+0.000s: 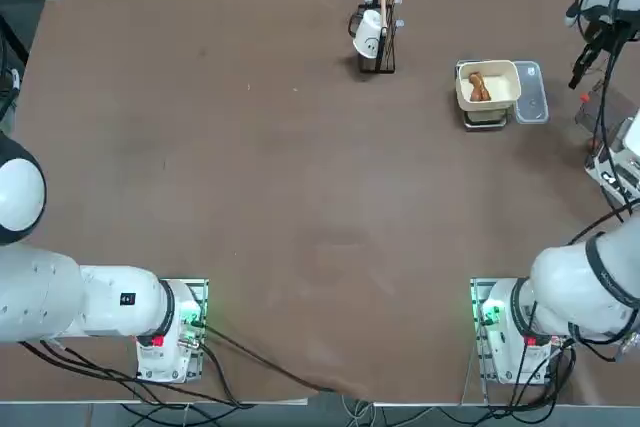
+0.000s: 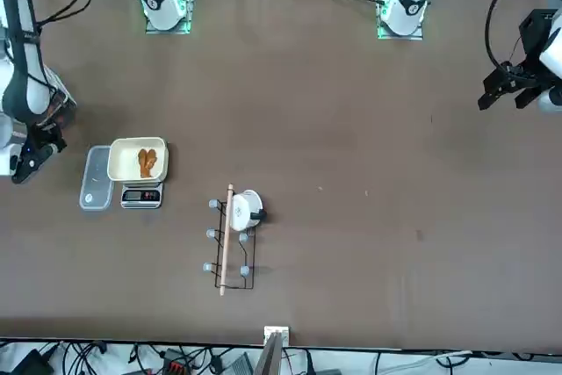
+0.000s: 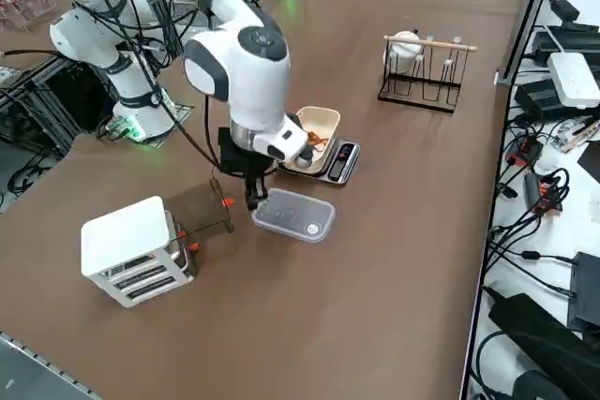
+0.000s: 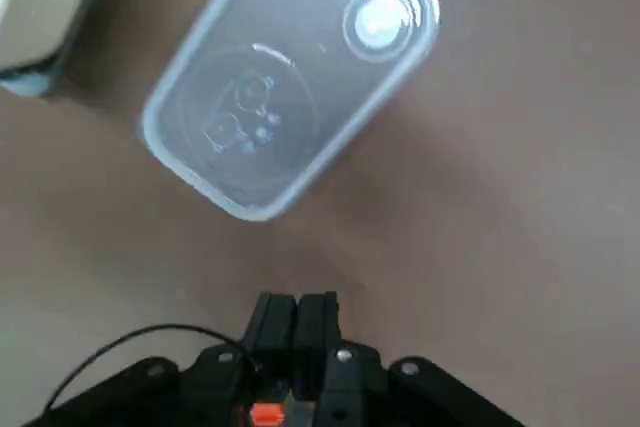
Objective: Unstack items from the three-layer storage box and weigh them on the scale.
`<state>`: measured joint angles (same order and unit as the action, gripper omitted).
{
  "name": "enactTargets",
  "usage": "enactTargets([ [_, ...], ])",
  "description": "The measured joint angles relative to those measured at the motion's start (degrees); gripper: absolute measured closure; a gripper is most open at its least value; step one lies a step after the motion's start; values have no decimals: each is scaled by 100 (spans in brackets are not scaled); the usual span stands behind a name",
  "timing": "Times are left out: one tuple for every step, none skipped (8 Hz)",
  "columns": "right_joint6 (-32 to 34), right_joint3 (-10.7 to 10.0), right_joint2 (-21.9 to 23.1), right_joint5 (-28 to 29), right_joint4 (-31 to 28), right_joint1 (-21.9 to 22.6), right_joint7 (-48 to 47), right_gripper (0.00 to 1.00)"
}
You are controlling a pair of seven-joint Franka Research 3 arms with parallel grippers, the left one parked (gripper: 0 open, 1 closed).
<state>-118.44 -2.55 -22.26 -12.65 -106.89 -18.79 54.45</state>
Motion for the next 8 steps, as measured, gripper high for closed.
enactTargets([
  [50,0,-14,-93,-37,-50,11,98],
  [163,-2,-13,-231,-53,-115,23,98],
  [307,-7,-2,-382,-53,-188,28,98],
  [399,-10,15,-516,-54,-298,29,98],
  [428,-13,19,-629,-55,-436,43,98],
  [438,-17,19,-696,-61,-553,64,98],
  [464,-22,19,-763,-81,-638,69,98],
  [495,-25,19,-832,-109,-717,69,98],
])
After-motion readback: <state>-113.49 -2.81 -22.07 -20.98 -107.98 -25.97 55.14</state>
